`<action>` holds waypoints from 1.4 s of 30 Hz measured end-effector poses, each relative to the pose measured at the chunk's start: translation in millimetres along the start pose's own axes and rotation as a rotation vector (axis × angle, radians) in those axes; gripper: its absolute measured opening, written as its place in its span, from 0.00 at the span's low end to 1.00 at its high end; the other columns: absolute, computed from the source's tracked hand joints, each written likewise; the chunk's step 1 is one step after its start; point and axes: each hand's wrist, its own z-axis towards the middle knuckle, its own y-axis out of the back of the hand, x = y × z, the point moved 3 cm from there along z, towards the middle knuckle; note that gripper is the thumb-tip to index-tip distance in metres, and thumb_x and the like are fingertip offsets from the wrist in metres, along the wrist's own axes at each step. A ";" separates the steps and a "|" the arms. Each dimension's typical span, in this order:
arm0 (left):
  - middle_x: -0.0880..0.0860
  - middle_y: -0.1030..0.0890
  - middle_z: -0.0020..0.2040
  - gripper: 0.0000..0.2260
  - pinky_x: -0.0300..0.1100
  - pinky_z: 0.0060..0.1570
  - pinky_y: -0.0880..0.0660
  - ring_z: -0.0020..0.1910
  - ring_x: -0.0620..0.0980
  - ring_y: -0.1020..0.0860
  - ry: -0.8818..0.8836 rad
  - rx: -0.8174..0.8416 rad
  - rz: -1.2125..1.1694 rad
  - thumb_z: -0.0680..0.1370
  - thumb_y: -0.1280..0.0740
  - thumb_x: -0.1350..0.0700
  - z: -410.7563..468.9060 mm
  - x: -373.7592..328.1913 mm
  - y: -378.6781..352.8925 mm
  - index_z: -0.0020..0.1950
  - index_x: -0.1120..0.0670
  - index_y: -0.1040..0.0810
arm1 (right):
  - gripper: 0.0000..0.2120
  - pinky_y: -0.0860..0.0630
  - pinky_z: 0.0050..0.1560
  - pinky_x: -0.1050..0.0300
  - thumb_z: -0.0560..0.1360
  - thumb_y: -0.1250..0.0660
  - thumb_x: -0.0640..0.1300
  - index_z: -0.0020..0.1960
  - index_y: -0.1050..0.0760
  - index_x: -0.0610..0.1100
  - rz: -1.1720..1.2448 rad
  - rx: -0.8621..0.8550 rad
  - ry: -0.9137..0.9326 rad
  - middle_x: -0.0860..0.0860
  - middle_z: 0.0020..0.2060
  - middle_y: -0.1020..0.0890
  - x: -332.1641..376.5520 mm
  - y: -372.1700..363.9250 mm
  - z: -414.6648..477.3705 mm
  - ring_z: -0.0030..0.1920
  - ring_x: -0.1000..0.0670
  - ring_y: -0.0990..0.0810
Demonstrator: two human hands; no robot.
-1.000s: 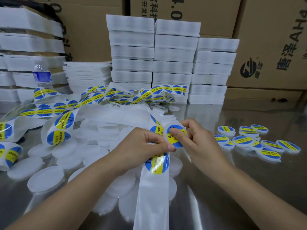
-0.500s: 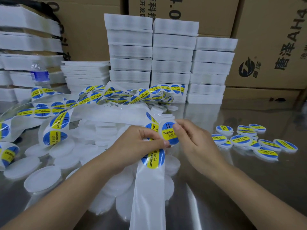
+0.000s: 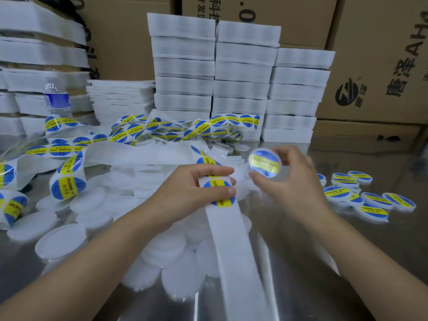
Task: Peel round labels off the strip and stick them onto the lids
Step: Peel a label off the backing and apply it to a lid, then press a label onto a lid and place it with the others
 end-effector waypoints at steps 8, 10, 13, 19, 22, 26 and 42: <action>0.35 0.20 0.54 0.26 0.32 0.50 0.23 0.50 0.40 0.19 -0.009 -0.004 0.242 0.63 0.21 0.58 0.7 2.4 3.2 0.55 0.37 0.21 | 0.28 0.37 0.61 0.46 0.68 0.36 0.63 0.60 0.25 0.46 -0.785 0.356 -0.411 0.45 0.62 0.28 -72.0 -10.5 12.7 0.64 0.40 0.35; 0.36 0.21 0.55 0.25 0.32 0.52 0.24 0.51 0.40 0.20 -0.025 -0.008 0.284 0.66 0.22 0.60 0.5 2.9 1.7 0.55 0.36 0.21 | 0.24 0.39 0.61 0.45 0.69 0.37 0.61 0.57 0.24 0.45 -0.834 0.366 -0.440 0.44 0.63 0.29 -77.9 -10.3 12.5 0.64 0.40 0.35; 0.51 0.19 0.58 0.23 0.47 0.57 0.24 0.49 0.49 0.20 -0.029 -0.033 0.322 0.64 0.21 0.56 -1.1 2.2 -1.6 0.52 0.35 0.21 | 0.22 0.40 0.62 0.46 0.70 0.38 0.58 0.58 0.25 0.46 -0.871 0.382 -0.438 0.43 0.64 0.31 -78.6 -6.8 11.0 0.65 0.40 0.37; 0.61 0.19 0.56 0.20 0.60 0.58 0.25 0.50 0.60 0.20 -0.022 0.027 0.322 0.66 0.24 0.58 -4.0 1.0 -7.6 0.52 0.36 0.19 | 0.16 0.38 0.59 0.52 0.73 0.32 0.49 0.59 0.22 0.49 -0.248 0.110 -0.020 0.47 0.53 0.24 -12.0 -3.1 7.9 0.58 0.44 0.30; 0.61 0.17 0.51 0.21 0.54 0.52 0.23 0.42 0.49 0.29 -0.044 -0.001 0.344 0.69 0.25 0.60 -1.1 3.1 -4.5 0.48 0.32 0.19 | 0.09 0.36 0.53 0.57 0.69 0.33 0.47 0.47 0.18 0.48 0.041 0.065 0.242 0.51 0.42 0.24 32.2 2.9 -9.8 0.49 0.52 0.29; 0.58 0.17 0.47 0.23 0.57 0.56 0.25 0.44 0.50 0.25 -0.098 0.030 0.331 0.70 0.27 0.62 -2.4 -0.5 -5.5 0.50 0.31 0.19 | 0.05 0.38 0.48 0.58 0.67 0.31 0.44 0.42 0.17 0.46 -0.016 0.080 0.428 0.52 0.38 0.23 53.9 0.2 -29.9 0.45 0.54 0.30; 0.45 0.18 0.40 0.16 0.45 0.46 0.25 0.40 0.50 0.23 -0.206 0.038 0.417 0.70 0.30 0.66 -0.9 1.4 -6.1 0.44 0.43 0.17 | 0.05 0.42 0.46 0.61 0.65 0.28 0.45 0.40 0.17 0.49 -0.077 0.122 0.471 0.53 0.37 0.24 49.9 -3.5 -30.4 0.42 0.55 0.31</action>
